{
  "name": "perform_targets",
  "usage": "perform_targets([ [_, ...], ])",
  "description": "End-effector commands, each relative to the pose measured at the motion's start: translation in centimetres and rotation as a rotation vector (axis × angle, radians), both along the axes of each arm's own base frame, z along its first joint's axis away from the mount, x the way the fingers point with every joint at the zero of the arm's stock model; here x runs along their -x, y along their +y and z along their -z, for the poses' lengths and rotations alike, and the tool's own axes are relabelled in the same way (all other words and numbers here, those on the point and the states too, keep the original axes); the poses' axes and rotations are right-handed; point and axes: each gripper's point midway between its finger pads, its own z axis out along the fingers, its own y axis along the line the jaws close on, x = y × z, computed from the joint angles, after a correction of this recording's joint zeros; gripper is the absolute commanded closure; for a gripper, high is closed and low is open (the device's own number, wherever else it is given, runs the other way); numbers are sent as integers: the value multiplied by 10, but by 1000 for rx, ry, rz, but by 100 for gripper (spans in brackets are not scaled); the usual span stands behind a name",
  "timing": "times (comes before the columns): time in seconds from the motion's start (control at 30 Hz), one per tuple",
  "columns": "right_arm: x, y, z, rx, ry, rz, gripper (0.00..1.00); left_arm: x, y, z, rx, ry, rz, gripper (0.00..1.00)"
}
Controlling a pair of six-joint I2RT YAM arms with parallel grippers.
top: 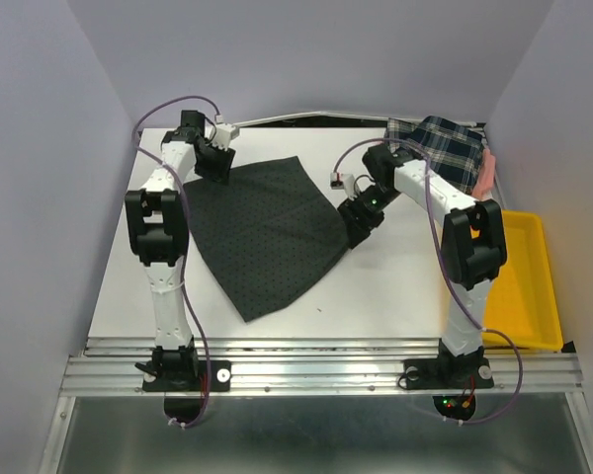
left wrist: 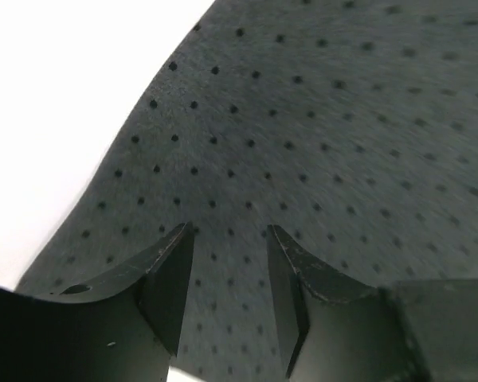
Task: Fold and stack the skirts
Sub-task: Fold the skirt
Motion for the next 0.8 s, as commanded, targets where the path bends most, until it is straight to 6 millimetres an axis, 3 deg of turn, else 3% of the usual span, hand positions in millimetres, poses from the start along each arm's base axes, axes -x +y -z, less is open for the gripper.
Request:
perform_targets([
  [0.0, -55, 13, -15, -15, -142, 71, 34, 22, -16, -87, 43, -155, 105, 46],
  [0.03, -70, 19, -25, -32, -184, 75, 32, 30, -18, -99, 45, -176, 112, 44],
  [0.07, -77, 21, -27, -35, -189, 79, 30, 42, -17, -87, 38, -146, 119, 44],
  [0.1, -84, 24, -23, -34, -193, 92, 16, 50, -20, -95, 30, -164, 127, 43],
  [0.13, -91, 26, -24, -40, -207, 100, 4, 56, -19, -92, 22, -155, 130, 41],
  [0.17, -103, 29, -25, -48, -248, 111, 1, 61, -19, -89, 18, -159, 132, 34],
  [0.2, -110, 28, -21, -35, -260, 124, 1, 74, -18, -73, 16, -116, 126, 34],
  [0.27, -124, 30, -8, -17, -268, 129, 4, 86, -18, -71, 14, -115, 126, 34],
  [0.3, -127, 31, -2, -12, -263, 118, 9, 98, -17, -56, 18, -72, 113, 34],
  [0.33, -128, 31, 15, 5, -227, 112, 12, 104, -18, -56, 22, -73, 110, 34],
  [0.4, -128, 30, 23, 19, -202, 99, 24, 118, -24, -43, 29, -41, 122, 35],
  [0.53, -108, 19, 48, 63, -155, 84, 44, 133, -30, -27, 7, -12, 139, 37],
  [0.6, -99, 16, 47, 73, -185, 69, 51, 142, -36, -18, 7, 5, 156, 37],
  [0.63, -81, 8, 62, 102, -136, 65, 53, 144, -37, -14, -1, 11, 158, 37],
  [0.7, -66, -2, 62, 128, -128, 65, 59, 152, -42, -1, -10, 38, 171, 37],
  [0.77, -36, -14, 76, 163, -63, 58, 62, 153, -45, 7, -17, 46, 176, 39],
])
